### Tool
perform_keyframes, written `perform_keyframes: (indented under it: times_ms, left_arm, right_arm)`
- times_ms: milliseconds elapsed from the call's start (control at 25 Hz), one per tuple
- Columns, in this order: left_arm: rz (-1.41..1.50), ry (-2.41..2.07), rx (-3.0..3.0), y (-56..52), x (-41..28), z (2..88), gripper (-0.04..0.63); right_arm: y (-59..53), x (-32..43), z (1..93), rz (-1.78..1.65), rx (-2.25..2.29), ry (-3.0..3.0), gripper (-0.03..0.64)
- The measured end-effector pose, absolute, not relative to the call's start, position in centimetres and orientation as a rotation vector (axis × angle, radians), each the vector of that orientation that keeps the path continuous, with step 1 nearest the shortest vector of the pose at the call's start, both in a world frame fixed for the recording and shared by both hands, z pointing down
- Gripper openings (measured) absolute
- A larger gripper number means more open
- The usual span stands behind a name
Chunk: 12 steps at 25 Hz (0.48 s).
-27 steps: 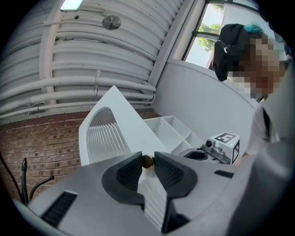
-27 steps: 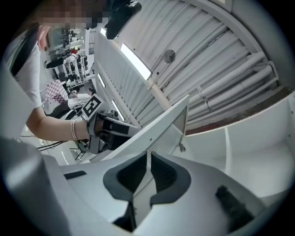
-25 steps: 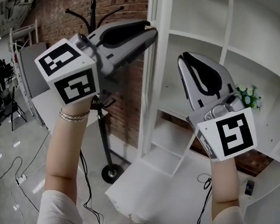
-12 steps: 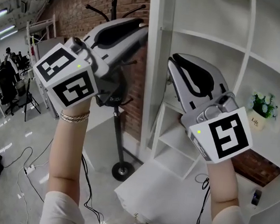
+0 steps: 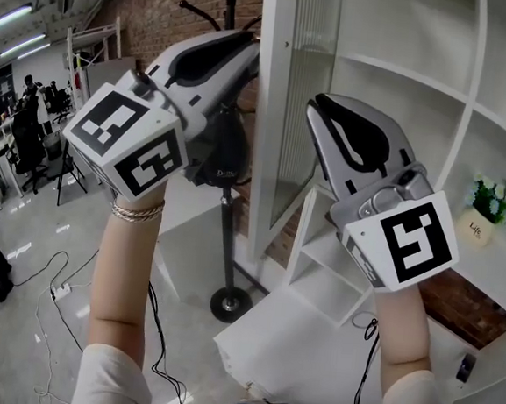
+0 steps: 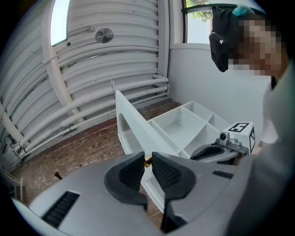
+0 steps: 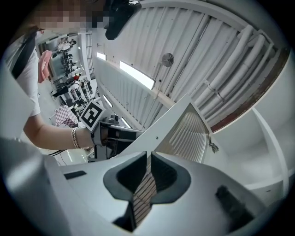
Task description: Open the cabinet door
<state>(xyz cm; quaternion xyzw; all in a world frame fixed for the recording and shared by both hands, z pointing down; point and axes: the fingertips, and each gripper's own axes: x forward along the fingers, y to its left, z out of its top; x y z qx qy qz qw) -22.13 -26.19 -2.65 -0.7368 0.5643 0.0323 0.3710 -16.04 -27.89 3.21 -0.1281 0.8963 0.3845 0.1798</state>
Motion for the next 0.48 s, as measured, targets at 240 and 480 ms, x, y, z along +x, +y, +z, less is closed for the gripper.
perform_keyframes:
  times_ms: [240,480]
  left_arm:
    - [0.011,1.58,-1.752,-26.1,-24.5,-2.3,0.034]
    - [0.073,1.683,-1.72,-25.7,-28.4,-2.6,0.015]
  right_arm:
    - [-27.7,-16.9,3.7,1.069,-0.317,2.541,0.031]
    - [-27.2,-18.0,4.1,1.08,-0.29,2.545,0.031]
